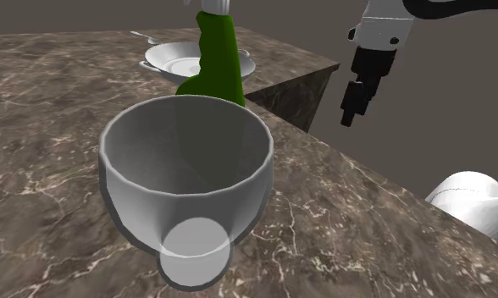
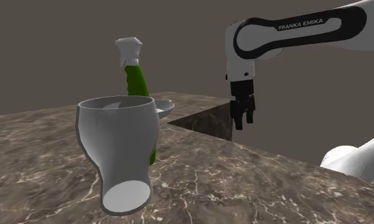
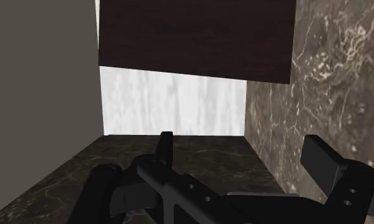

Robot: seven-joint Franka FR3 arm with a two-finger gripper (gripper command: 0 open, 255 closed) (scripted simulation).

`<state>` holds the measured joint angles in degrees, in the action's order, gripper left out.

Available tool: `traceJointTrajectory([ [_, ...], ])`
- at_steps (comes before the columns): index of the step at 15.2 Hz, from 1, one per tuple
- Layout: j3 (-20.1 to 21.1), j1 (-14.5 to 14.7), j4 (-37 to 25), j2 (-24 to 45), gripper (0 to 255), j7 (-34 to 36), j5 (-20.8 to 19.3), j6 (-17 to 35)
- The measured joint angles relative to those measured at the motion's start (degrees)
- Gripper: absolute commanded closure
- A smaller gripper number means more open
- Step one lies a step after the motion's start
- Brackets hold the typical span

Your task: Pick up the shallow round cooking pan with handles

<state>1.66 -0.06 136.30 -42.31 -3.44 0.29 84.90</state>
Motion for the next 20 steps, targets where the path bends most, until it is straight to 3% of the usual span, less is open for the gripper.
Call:
traceJointTrajectory([
  [5, -0.56, 0.16, -5.35, 6.86, 0, 1.63, 3.85, 1.52],
  [20, -5.84, 0.04, -38.45, 37.89, 0, 6.53, 23.83, -0.48],
])
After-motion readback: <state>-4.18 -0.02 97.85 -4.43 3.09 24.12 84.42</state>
